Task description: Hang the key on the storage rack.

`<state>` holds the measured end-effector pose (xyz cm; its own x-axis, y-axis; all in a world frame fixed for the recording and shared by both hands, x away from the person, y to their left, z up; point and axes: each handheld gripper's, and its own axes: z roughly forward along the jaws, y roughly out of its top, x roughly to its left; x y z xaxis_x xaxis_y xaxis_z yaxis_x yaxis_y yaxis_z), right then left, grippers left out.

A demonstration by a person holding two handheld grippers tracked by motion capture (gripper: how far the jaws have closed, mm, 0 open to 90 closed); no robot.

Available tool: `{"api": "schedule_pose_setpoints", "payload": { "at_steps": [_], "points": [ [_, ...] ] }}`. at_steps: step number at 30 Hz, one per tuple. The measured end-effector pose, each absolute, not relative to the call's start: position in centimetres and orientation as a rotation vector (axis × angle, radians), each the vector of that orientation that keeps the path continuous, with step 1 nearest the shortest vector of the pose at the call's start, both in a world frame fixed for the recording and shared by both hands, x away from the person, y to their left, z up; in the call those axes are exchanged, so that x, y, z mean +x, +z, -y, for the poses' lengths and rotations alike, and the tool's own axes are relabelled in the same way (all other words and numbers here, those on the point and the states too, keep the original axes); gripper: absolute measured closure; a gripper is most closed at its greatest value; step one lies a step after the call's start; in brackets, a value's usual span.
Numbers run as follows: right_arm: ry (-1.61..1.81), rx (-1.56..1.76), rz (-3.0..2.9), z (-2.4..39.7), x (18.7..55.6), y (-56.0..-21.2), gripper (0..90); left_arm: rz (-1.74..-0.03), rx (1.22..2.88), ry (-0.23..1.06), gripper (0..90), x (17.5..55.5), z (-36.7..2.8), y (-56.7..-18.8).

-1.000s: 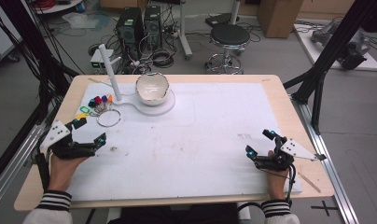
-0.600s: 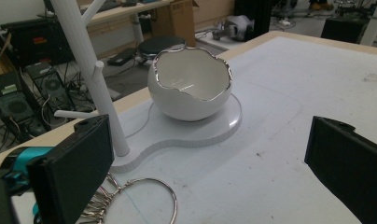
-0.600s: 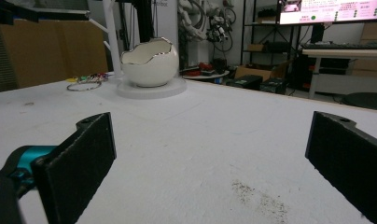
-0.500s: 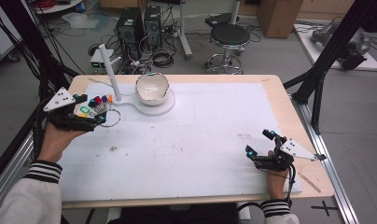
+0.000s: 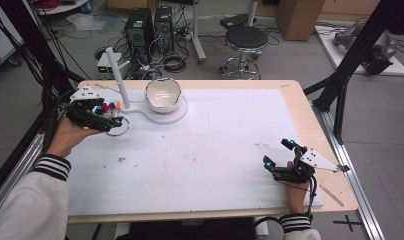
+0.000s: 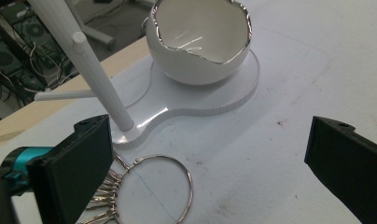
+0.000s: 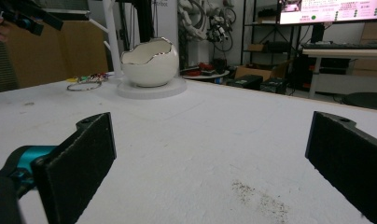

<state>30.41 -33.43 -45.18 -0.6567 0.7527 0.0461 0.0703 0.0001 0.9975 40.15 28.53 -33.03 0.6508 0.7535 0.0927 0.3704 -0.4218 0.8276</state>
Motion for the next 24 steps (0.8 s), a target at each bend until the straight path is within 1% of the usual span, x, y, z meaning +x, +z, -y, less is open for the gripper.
{"api": "schedule_pose_setpoints", "payload": {
  "at_steps": [7, 13, 17, 22, 24],
  "points": [
    [1.706, 0.846, -1.763, 33.4, 30.4, -45.2, 1.2, -0.905, 2.137, 0.555, 1.7, 41.3, -27.4, -33.0],
    [1.708, 0.852, -1.765, 33.4, 30.4, -45.2, 1.1, -0.915, 2.159, 0.482, 1.7, 42.3, -26.7, -33.0],
    [1.706, 0.85, -1.764, 33.5, 30.5, -45.2, 1.2, -0.969, 2.198, 0.449, 1.7, 43.0, -26.7, -33.8],
    [1.699, 0.851, -1.767, 33.4, 30.5, -45.2, 1.2, -1.022, 2.201, 0.404, 1.7, 43.8, -26.7, -34.2],
    [1.698, 0.855, -1.769, 33.4, 30.5, -45.2, 1.1, -1.023, 2.244, 0.41, 1.7, 44.1, -26.4, -34.0]
  ]
}}
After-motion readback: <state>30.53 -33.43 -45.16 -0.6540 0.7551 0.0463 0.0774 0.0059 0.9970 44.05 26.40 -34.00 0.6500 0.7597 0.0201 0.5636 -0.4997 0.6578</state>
